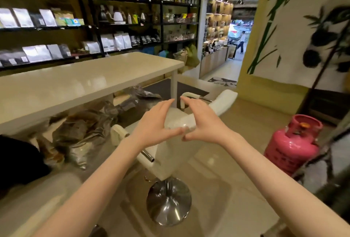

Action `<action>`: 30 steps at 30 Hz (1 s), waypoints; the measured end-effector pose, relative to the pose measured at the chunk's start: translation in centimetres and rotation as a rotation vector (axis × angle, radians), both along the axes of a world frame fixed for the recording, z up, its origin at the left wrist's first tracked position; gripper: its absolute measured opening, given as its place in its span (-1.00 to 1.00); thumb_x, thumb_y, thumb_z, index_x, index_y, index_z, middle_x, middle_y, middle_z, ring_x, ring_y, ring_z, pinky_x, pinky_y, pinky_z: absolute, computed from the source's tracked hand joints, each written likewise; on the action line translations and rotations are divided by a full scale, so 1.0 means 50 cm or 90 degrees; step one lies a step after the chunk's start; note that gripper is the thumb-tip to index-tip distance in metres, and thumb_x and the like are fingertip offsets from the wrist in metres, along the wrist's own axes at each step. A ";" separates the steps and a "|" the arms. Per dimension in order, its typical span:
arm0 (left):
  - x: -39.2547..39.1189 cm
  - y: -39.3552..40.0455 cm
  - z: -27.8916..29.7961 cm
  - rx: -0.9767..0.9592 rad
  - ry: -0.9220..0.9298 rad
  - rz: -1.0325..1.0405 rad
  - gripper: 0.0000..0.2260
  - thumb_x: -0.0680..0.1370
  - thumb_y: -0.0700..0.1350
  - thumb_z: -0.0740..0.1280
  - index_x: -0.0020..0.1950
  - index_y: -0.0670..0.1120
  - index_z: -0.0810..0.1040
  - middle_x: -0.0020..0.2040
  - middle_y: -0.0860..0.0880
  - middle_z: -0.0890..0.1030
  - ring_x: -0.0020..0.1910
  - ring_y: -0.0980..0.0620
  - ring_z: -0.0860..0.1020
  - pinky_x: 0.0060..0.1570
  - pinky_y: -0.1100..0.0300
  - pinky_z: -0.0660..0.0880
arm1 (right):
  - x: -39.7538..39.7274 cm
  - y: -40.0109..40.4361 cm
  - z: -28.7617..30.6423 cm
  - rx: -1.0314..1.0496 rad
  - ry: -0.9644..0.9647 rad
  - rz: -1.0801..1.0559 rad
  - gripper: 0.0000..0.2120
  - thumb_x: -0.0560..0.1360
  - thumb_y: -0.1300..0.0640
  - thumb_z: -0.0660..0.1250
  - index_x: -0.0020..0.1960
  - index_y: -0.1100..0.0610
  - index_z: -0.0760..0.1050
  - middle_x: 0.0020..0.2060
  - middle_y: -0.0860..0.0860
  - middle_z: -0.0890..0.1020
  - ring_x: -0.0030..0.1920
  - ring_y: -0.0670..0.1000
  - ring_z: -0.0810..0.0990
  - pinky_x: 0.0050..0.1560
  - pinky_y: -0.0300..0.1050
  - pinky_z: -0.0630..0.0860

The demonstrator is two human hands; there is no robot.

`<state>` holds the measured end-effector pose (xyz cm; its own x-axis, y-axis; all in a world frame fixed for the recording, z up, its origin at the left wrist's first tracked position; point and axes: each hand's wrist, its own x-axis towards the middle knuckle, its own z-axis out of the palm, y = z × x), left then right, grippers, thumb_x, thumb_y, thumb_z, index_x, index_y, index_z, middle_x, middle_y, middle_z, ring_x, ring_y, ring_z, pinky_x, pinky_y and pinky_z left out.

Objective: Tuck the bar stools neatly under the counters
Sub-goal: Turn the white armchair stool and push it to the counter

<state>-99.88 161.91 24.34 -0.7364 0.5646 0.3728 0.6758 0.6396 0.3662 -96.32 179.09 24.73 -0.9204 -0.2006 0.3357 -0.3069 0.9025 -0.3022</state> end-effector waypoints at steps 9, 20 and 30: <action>-0.014 0.242 -0.015 -0.043 -0.021 0.048 -0.16 0.38 0.25 0.39 0.50 -0.04 0.09 0.49 -0.04 0.22 0.43 -0.01 0.24 0.36 0.07 0.23 | -0.016 0.298 -0.005 0.012 -0.033 -0.015 0.08 0.17 -0.02 0.60 0.50 -0.03 0.01 0.41 0.05 0.30 0.43 0.06 0.19 0.41 0.03 0.16; -0.133 0.331 -0.047 -0.212 -0.029 0.138 -0.01 0.25 0.47 0.26 0.51 -0.06 0.08 0.47 -0.07 0.27 0.40 -0.04 0.29 0.34 0.03 0.28 | -0.207 0.400 -0.063 0.103 -0.068 0.109 0.05 0.20 -0.11 0.57 0.50 0.02 0.03 0.45 0.03 0.25 0.45 0.04 0.15 0.43 0.00 0.10; -0.174 0.369 -0.086 -0.331 -0.074 0.220 -0.05 0.33 0.43 0.25 0.51 -0.07 0.00 0.42 -0.08 0.34 0.31 -0.09 0.39 0.23 0.02 0.34 | -0.334 0.447 -0.097 0.254 -0.062 0.266 0.02 0.20 -0.37 0.43 0.47 0.07 0.13 0.40 0.03 0.34 0.40 0.04 0.26 0.40 -0.03 0.12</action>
<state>-108.60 180.36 20.05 -0.9276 0.3729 0.0206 0.3732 0.9277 0.0074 -113.04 201.45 19.89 -0.7586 -0.6470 0.0772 -0.6494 0.7604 -0.0090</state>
